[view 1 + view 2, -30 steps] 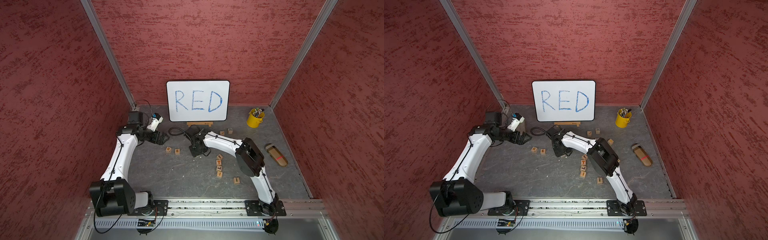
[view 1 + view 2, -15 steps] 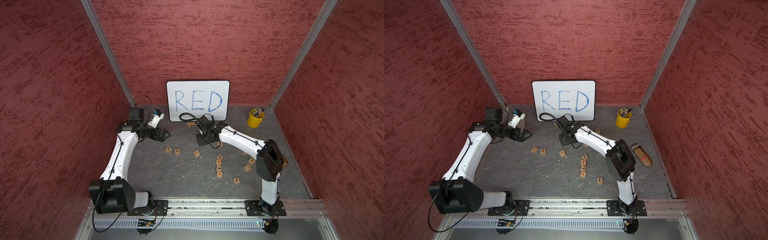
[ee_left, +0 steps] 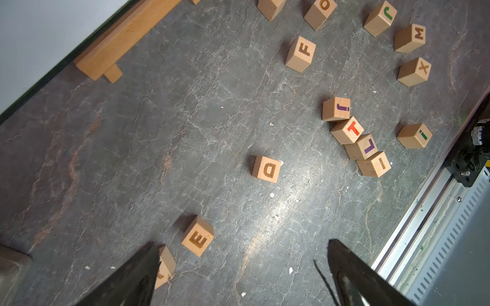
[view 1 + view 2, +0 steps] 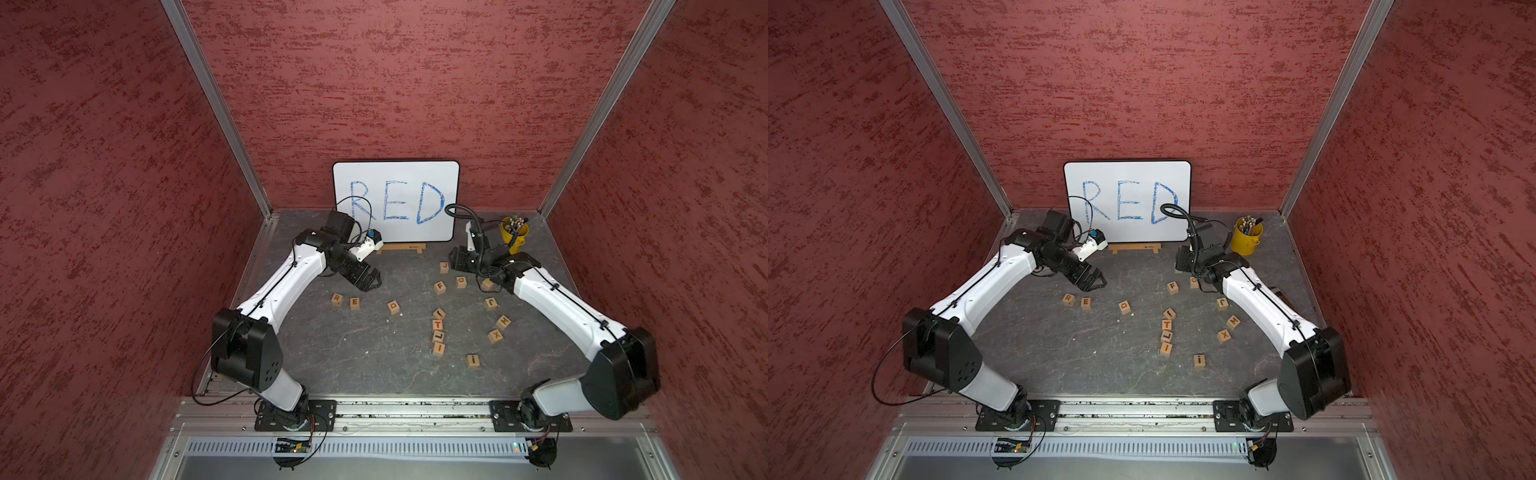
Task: Assemble the uppercase word "red" with letter blocks
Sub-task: Move the letter block to the center of the board.
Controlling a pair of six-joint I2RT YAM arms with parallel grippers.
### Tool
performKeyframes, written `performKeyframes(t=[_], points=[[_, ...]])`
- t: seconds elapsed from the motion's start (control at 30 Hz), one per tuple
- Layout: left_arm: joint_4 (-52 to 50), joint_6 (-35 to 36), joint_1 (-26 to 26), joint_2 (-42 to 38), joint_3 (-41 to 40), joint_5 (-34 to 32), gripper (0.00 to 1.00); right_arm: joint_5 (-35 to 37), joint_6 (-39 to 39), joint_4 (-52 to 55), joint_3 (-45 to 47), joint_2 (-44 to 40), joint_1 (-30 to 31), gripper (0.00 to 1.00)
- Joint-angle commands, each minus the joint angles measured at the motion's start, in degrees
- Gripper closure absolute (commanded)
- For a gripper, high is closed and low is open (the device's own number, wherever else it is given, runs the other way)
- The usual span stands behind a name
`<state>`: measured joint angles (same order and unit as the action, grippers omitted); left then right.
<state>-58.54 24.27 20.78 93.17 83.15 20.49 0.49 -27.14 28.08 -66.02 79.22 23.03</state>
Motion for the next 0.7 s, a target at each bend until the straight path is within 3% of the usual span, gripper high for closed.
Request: performKeyframes(t=[0.0,0.33,0.67], points=[[-1.7,-2.9,1.7,2.6,2.6,-1.9,0.00,-2.1,-0.9,-3.0,2.4,-2.0,-1.2,0.48],[0.9,-13.2,3.9,6.9,2.6,-5.8,0.00,-4.9,-0.7,-5.7,7.0,-3.3,-3.5,0.48],[2.2,-17.1,4.8,6.2,0.9,-6.2,0.00,-4.1,-0.2,-6.5,8.5,-4.6,-5.2,0.48]])
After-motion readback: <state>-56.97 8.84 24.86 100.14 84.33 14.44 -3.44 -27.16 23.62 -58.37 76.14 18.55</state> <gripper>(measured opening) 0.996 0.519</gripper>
